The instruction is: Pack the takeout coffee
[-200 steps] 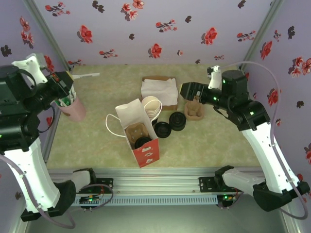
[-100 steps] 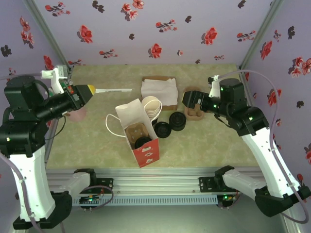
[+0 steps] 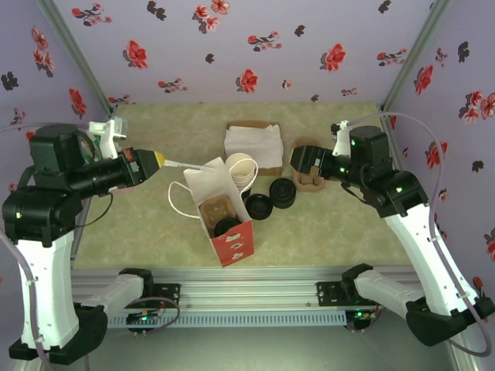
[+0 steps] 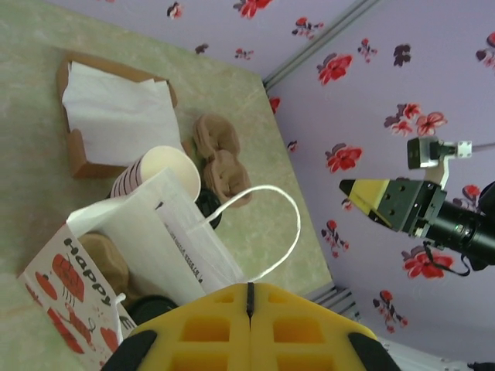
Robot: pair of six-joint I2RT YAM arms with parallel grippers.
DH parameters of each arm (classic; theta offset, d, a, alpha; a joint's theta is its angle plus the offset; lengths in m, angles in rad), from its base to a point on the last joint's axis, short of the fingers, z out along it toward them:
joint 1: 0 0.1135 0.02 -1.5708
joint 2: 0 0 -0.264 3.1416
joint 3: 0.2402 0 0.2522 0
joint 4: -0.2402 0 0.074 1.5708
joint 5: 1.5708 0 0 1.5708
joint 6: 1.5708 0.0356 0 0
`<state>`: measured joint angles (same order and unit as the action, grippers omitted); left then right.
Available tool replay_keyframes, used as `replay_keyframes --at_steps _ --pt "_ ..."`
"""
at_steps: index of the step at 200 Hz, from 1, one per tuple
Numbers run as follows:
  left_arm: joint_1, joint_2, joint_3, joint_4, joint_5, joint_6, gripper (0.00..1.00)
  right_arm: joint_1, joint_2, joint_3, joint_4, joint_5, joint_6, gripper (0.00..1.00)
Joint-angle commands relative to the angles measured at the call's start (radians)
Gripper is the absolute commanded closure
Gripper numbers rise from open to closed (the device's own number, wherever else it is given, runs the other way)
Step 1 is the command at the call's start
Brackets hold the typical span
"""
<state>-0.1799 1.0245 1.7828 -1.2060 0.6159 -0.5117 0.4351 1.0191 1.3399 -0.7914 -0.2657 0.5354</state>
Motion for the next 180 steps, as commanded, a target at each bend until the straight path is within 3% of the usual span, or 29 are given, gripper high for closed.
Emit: replay_keyframes --at_steps 1,73,111,160,180 --pt "-0.065 0.022 -0.019 -0.039 -0.098 0.037 1.0 0.007 0.004 -0.016 0.017 -0.016 0.009 0.01" --pt "-0.417 0.154 -0.017 -0.031 -0.507 0.026 1.0 0.008 0.019 -0.023 0.017 -0.038 0.003 0.01" --pt "-0.559 0.285 0.026 -0.071 -0.693 0.033 1.0 0.008 0.026 -0.021 0.011 -0.043 -0.007 0.01" --pt "-0.654 0.367 -0.013 -0.045 -0.746 0.016 1.0 0.01 0.041 -0.033 0.011 -0.056 -0.017 0.01" --pt "-0.659 0.375 -0.024 -0.04 -0.746 0.014 0.88 0.01 0.048 -0.032 0.011 -0.064 -0.019 0.01"
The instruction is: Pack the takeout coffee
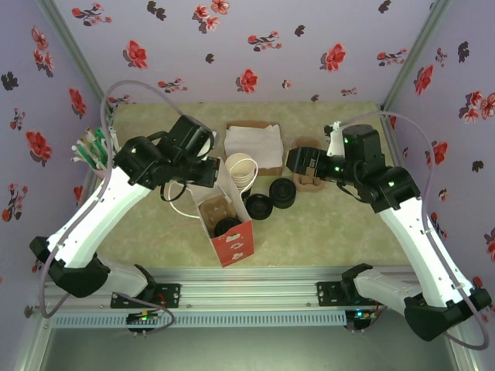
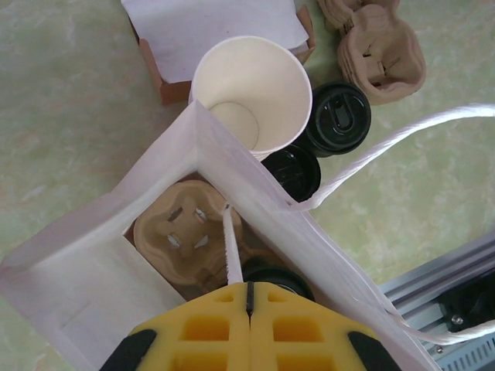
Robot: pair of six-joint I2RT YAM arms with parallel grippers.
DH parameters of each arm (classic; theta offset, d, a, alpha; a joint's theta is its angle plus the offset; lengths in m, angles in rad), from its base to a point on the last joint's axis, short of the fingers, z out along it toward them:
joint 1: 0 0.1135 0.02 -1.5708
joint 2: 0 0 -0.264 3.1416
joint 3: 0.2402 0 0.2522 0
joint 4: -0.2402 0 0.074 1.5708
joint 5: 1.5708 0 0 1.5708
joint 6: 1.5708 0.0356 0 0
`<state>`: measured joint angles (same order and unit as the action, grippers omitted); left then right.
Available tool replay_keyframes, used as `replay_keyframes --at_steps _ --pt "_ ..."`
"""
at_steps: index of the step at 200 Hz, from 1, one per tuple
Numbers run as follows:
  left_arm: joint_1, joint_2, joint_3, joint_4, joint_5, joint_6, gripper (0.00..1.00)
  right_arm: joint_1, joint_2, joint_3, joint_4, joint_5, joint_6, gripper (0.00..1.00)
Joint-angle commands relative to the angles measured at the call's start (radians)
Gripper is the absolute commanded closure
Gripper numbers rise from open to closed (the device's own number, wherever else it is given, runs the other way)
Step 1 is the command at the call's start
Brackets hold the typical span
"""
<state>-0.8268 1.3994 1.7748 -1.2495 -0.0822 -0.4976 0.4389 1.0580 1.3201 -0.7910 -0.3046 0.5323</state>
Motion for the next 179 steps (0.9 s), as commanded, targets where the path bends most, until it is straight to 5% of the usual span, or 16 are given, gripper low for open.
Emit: replay_keyframes --at_steps 1,85,130,155,179 --pt "-0.012 0.001 -0.016 0.004 -0.048 -0.001 0.88 0.006 0.008 -0.012 0.011 -0.025 -0.017 0.01" --pt "-0.011 -0.018 0.004 0.016 -0.062 -0.002 0.62 0.008 0.01 -0.001 -0.006 -0.046 -0.027 0.01" --pt "0.002 -0.067 0.029 0.066 -0.062 0.021 0.2 0.008 0.002 0.027 -0.05 0.054 -0.033 0.01" --pt "0.096 -0.068 0.041 0.097 -0.022 0.037 0.02 0.005 0.043 0.071 -0.11 0.264 0.035 0.01" --pt "0.229 -0.031 0.063 0.156 0.139 0.047 0.01 -0.014 0.118 0.123 -0.112 0.3 0.051 0.01"
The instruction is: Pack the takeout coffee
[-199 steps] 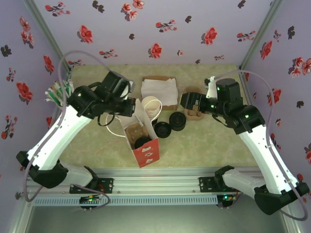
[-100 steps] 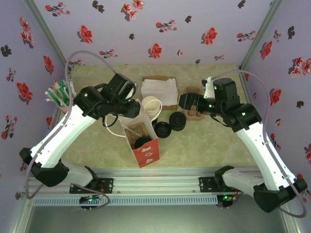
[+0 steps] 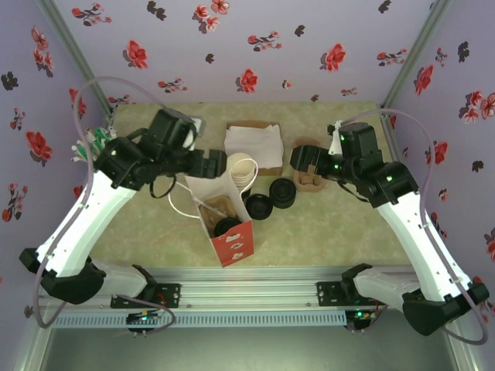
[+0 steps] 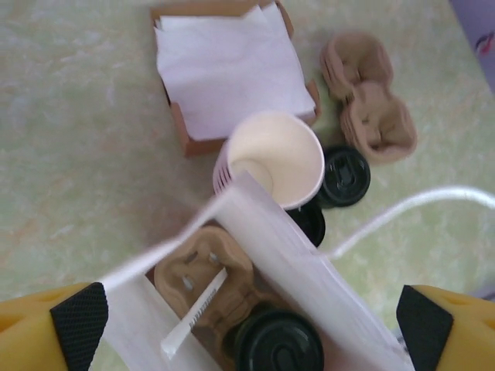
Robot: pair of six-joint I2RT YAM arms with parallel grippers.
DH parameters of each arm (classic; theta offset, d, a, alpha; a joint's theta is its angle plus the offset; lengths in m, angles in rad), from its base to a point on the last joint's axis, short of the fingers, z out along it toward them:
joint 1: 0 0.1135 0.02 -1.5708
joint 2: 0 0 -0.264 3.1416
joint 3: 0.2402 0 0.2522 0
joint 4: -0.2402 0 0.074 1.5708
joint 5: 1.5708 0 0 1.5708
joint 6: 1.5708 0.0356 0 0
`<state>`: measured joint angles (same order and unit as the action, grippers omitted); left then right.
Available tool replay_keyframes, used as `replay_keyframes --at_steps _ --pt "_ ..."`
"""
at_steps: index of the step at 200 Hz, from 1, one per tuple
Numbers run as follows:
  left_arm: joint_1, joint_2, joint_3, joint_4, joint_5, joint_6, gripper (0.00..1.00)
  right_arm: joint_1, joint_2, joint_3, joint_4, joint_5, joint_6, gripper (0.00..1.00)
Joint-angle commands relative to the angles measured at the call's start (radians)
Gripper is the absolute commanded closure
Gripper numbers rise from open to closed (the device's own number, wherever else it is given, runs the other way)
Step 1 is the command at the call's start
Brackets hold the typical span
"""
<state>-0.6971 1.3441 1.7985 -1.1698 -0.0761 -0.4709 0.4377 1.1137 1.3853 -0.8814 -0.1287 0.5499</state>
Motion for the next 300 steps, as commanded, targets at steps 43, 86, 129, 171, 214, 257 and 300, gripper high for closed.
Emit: replay_keyframes --at_steps 43,86,129,171,214,257,300 --pt "0.291 0.162 0.095 0.176 0.297 0.001 0.01 -0.032 0.263 0.161 0.046 0.111 -0.024 0.01" --pt "0.406 0.343 0.104 0.274 0.4 -0.029 0.01 -0.059 0.475 0.26 0.083 0.006 -0.134 0.01" --pt "0.459 0.533 0.144 0.347 0.456 -0.064 0.01 -0.065 0.702 0.413 0.049 0.046 -0.185 0.07" --pt "0.459 0.675 0.144 0.391 0.459 -0.081 0.01 -0.084 0.861 0.542 0.021 0.006 -0.213 0.08" --pt "0.437 0.731 0.047 0.48 0.482 -0.102 0.01 -0.106 0.962 0.618 0.023 -0.056 -0.225 0.08" --pt "0.386 0.738 -0.088 0.651 0.577 -0.162 0.01 -0.108 1.047 0.694 0.001 -0.1 -0.243 0.08" --pt "0.336 0.753 -0.134 0.76 0.632 -0.207 0.01 -0.108 1.071 0.691 -0.011 -0.083 -0.256 0.09"
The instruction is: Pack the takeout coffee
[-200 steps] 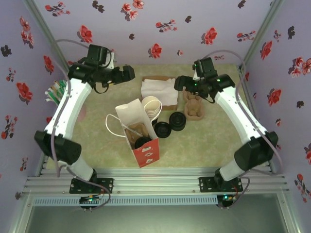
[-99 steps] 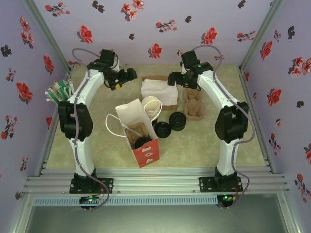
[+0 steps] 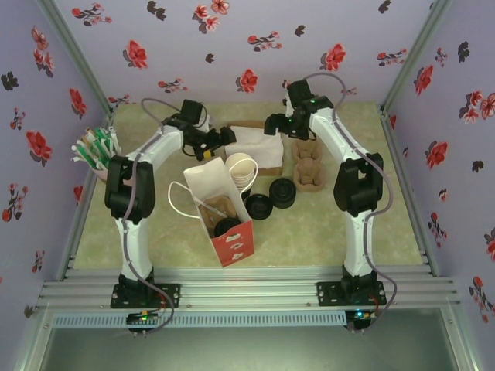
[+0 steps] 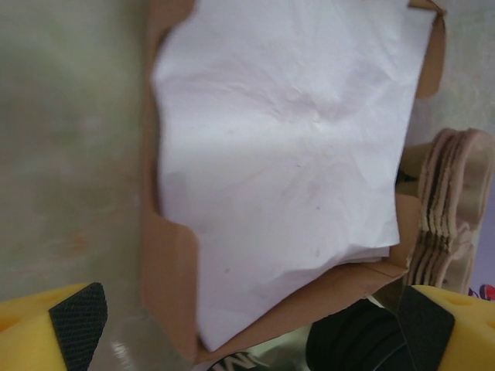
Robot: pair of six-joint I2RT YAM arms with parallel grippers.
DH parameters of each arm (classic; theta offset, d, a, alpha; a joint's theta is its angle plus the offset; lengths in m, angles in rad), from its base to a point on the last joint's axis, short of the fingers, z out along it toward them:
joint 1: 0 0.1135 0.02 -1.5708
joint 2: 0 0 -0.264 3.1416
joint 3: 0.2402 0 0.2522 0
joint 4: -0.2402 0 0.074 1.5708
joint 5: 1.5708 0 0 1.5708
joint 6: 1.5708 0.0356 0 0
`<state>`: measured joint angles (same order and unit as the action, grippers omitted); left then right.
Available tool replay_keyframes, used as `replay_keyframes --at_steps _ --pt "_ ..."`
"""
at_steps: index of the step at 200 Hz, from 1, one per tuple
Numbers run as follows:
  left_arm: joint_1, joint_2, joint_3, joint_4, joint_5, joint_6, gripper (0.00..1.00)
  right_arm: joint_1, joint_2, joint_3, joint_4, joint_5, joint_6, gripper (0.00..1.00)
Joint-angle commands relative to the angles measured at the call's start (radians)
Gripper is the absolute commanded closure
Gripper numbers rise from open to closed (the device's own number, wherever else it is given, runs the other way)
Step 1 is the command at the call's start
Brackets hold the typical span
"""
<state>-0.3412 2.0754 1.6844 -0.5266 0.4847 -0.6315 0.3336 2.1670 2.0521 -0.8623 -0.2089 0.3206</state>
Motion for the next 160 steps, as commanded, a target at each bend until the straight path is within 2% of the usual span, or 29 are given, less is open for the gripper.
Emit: replay_keyframes --at_steps 1,96,160 --pt "-0.021 0.023 -0.021 0.119 0.072 -0.048 0.01 -0.004 0.018 0.024 -0.029 -0.002 -0.027 0.09" --pt "-0.085 0.079 0.022 0.17 0.116 -0.077 0.01 -0.006 0.002 -0.033 -0.048 0.082 -0.025 0.12" --pt "-0.123 0.125 0.092 0.161 0.132 -0.079 0.01 -0.021 -0.016 -0.058 -0.047 0.085 -0.015 0.14"
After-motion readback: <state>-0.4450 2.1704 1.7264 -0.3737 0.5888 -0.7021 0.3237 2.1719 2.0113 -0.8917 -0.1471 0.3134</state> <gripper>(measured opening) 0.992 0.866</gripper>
